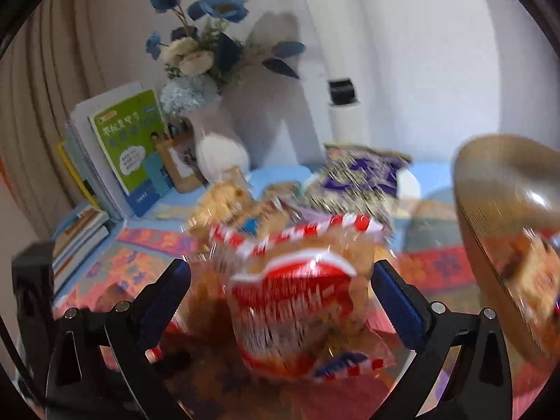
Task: Organize snacks
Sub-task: 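Grasp the red-white striped bread bag with the right gripper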
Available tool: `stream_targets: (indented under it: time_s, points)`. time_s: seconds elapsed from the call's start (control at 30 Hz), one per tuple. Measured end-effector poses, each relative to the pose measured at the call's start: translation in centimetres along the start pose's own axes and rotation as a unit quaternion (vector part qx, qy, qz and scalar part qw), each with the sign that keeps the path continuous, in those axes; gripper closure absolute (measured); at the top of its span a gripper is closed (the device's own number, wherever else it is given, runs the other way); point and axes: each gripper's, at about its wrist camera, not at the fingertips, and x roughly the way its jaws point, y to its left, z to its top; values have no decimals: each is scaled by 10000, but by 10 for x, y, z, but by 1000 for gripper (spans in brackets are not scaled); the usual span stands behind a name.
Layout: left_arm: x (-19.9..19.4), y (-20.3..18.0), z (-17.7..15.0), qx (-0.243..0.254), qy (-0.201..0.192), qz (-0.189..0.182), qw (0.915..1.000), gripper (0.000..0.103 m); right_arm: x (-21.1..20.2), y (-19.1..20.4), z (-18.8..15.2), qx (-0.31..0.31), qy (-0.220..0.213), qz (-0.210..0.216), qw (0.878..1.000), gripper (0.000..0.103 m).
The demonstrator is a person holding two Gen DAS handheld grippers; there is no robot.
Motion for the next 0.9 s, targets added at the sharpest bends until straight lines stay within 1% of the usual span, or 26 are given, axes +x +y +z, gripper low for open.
stream_targets:
  time_s: [0.03,0.1,0.13,0.2,0.23,0.27,0.3,0.5,0.63,0.7,0.8,0.87,0.9]
  points:
    - [0,0,0,1,1,2,10000,0,1,-2,-5,17,107,-71,9999,0]
    - [0,0,0,-1,0,1,10000,0,8,-5,-6,129,373,9,9992,0]
    - [0,0,0,1,0,1,10000,0,15,-7,-7,173,519,-54,9985,0]
    - [0,0,0,-1,0,1,10000,0,32,-15,-9,340,979,-225,9944,0]
    - [1,0,1,-8,1,12,10000,0,43,-20,-11,474,1282,-274,9902,0]
    - [1,0,1,-13,0,20,10000,0,40,-17,-9,399,1159,-265,9921,0]
    - [2,0,1,-8,1,33,10000,0,41,-16,-10,384,1174,-167,9922,0]
    - [3,1,2,-9,2,30,10000,0,42,-14,-11,382,1193,-179,9920,0]
    - [3,1,3,-11,1,27,10000,0,44,-10,-11,269,1247,-301,9914,0]
    - [1,4,2,-43,-27,-39,10000,0,45,-9,-11,217,1264,-347,9911,0]
    - [-4,9,0,-159,-101,-264,9995,0,38,-16,-12,387,1151,-176,9924,0]
    - [-5,10,0,-166,-108,-325,9993,0,26,-24,-13,655,953,13,9933,0]
    - [-5,8,0,-118,-97,-307,9994,0,24,-27,-14,716,939,10,9930,0]
